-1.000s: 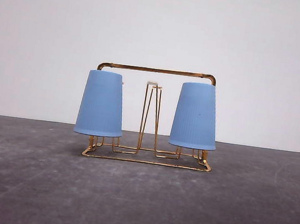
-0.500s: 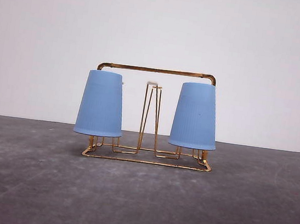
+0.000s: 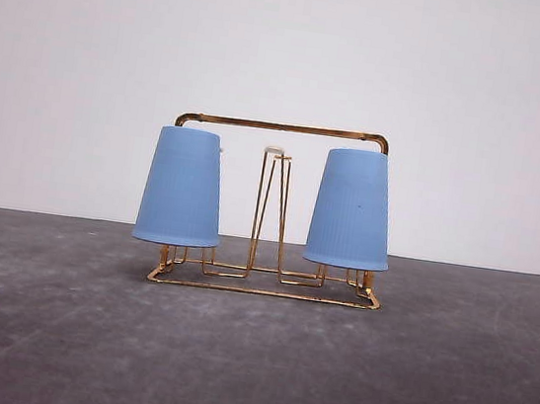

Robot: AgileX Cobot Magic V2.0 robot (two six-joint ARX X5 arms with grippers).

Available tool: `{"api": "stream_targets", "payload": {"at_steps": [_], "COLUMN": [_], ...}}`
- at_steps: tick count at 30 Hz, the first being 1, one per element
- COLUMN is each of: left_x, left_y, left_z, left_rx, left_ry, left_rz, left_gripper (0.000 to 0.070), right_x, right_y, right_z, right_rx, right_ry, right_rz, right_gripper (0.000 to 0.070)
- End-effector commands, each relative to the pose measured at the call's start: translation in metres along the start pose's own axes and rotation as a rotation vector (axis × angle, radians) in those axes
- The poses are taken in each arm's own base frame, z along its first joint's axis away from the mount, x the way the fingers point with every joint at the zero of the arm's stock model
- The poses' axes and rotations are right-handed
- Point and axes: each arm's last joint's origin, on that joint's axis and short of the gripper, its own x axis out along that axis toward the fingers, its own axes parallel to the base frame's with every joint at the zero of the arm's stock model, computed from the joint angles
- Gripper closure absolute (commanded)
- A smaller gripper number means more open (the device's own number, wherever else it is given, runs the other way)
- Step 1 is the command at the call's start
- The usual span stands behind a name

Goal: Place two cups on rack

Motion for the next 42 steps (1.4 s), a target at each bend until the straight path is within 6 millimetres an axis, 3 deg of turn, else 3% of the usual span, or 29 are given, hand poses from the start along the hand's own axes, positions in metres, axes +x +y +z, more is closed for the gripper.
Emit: {"api": "stream_targets", "payload": {"at_steps": [1, 42], "left_x": [0.0013, 0.0013], "left_y": [0.0002, 0.0001], "left_z": [-0.0037, -0.0037], "left_rx": [0.007, 0.007], "left_ry": [0.005, 0.005], "left_rz": [0.001, 0.001], "left_gripper": [0.07, 0.07], "right_x": [0.0004, 0.0004], "right_y": [0.0002, 0.0002], "right_z": [-0.0003, -0.0003], "right_rx": [0.004, 0.004], "right_ry": [-0.007, -0.007], "right_rz": [0.004, 0.004], "right_gripper": [0.0688, 0.0688]}}
